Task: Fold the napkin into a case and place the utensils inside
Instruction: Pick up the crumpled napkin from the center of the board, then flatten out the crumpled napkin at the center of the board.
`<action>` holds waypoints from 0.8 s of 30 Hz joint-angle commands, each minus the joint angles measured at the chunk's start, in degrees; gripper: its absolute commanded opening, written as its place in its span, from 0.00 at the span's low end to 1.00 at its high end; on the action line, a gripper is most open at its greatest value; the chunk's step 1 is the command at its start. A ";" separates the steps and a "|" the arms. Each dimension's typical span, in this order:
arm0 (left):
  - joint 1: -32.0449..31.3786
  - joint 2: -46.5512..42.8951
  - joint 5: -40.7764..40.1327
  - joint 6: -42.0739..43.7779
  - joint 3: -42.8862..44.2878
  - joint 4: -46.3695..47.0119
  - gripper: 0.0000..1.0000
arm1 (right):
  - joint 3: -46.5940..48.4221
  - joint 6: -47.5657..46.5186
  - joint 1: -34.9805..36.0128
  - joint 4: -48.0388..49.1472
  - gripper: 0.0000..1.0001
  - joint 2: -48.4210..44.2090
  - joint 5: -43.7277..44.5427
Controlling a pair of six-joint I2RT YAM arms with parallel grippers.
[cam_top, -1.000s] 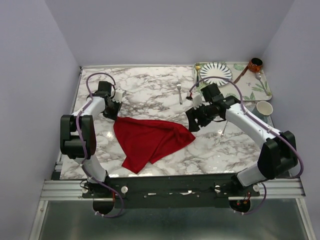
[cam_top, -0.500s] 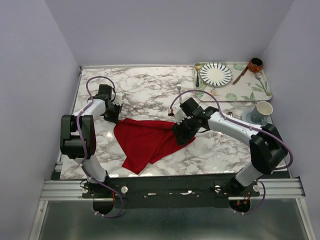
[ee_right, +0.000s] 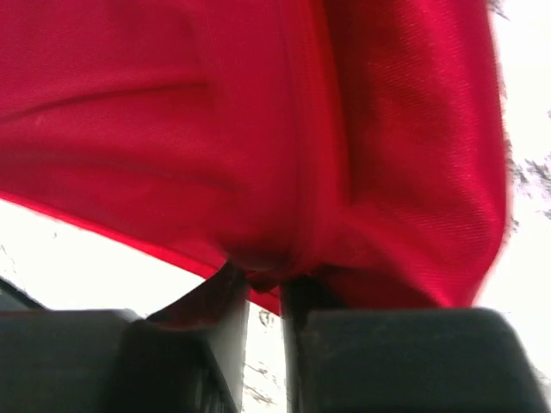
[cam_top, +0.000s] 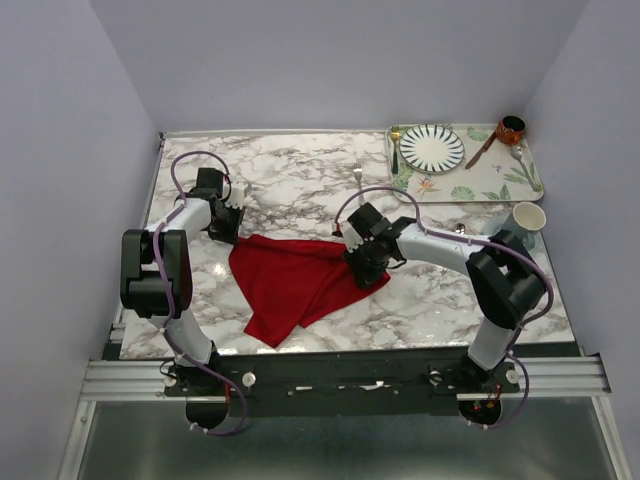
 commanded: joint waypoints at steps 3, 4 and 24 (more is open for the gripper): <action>2.38 -2.42 3.66 -0.53 1.49 0.55 0.00 | 1.81 -0.69 -0.17 -0.62 0.01 -4.08 8.22; 2.64 -3.73 4.36 -0.62 1.93 0.29 0.00 | 1.90 -1.31 -0.78 -0.97 0.01 -6.88 8.57; 3.08 -37.48 6.47 -1.32 16.52 -3.32 0.00 | 29.22 -28.46 -11.94 -13.53 0.01 -28.43 14.92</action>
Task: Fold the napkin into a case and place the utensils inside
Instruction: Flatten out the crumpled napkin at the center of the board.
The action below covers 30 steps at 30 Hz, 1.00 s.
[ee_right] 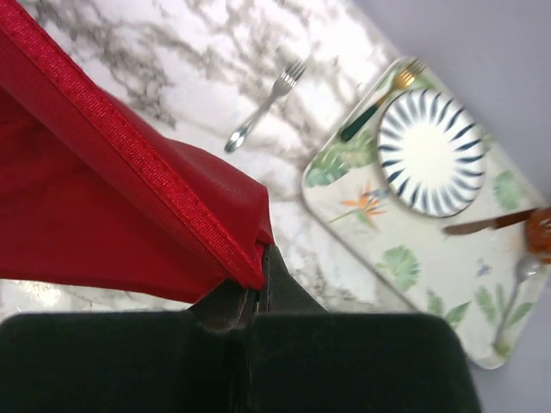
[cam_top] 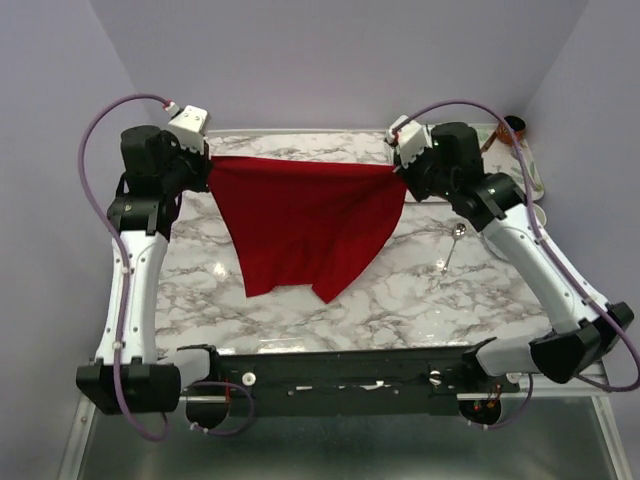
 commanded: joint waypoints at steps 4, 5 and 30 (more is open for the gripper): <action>0.22 -18.91 1.42 0.85 1.27 -4.35 0.00 | 8.43 -11.15 0.56 -13.28 0.01 -11.86 -4.17; 0.22 -20.87 2.21 0.85 1.09 -4.62 0.00 | 8.70 -12.12 1.69 -16.43 0.01 -13.79 -5.05; 0.22 -13.69 -1.73 -4.60 4.79 -5.69 0.00 | 20.73 -17.31 0.67 -31.14 0.01 1.55 -5.65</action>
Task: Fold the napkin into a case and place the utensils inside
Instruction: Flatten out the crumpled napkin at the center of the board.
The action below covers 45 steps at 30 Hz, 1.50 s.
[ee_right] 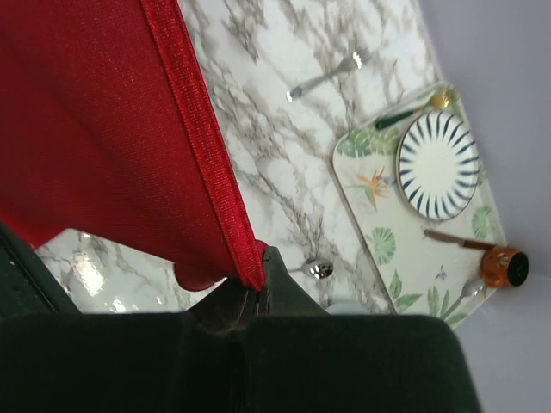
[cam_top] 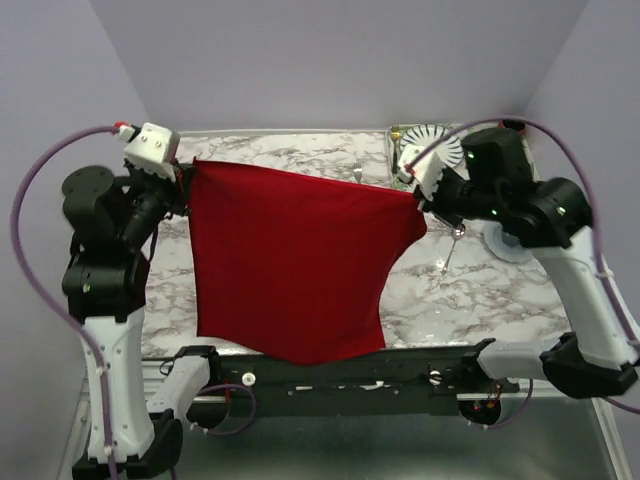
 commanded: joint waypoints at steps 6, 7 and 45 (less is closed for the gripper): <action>0.42 20.31 -3.88 -0.79 -11.71 14.23 0.00 | 1.18 -10.69 -12.80 6.60 0.01 24.00 -0.98; 0.50 24.25 -4.13 -0.89 -12.67 16.94 0.00 | 0.21 -11.05 -12.80 8.36 0.01 25.42 -0.89; 5.69 72.44 1.58 -0.88 10.42 16.97 0.71 | 15.77 10.12 -21.68 14.00 0.79 56.56 -13.98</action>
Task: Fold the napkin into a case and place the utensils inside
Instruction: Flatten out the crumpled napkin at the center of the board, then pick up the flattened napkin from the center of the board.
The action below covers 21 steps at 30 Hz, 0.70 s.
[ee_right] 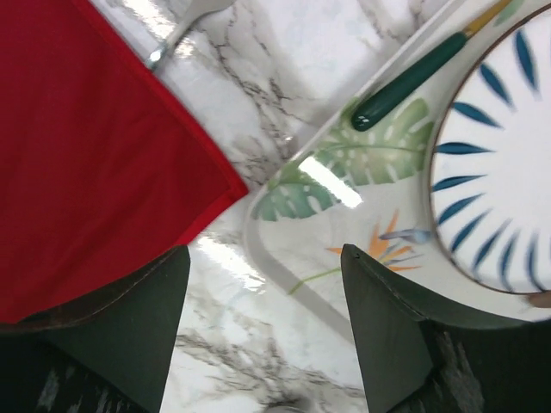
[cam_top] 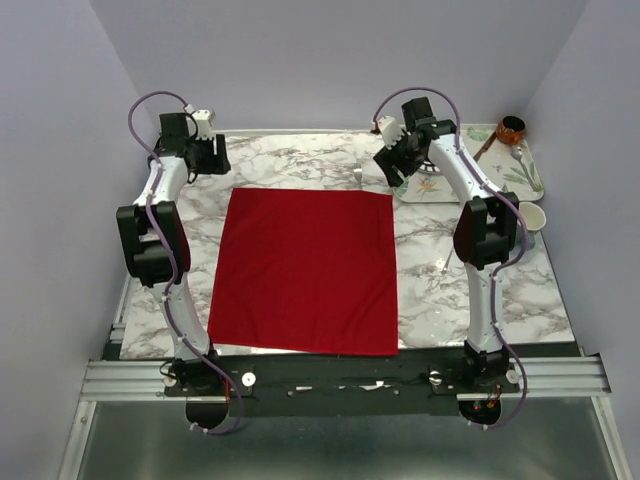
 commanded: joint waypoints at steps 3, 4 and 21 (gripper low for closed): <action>-1.39 9.03 1.18 -0.06 6.11 -5.20 0.66 | -4.92 12.54 -0.85 -5.50 0.79 -4.61 -13.98; -1.74 9.65 0.22 0.03 7.08 -5.37 0.65 | -5.80 13.68 -0.94 -5.50 0.79 -5.75 -15.12; -7.11 18.35 -15.25 3.63 13.67 -13.01 0.44 | -12.75 20.37 -3.67 -5.50 0.79 -10.42 -19.88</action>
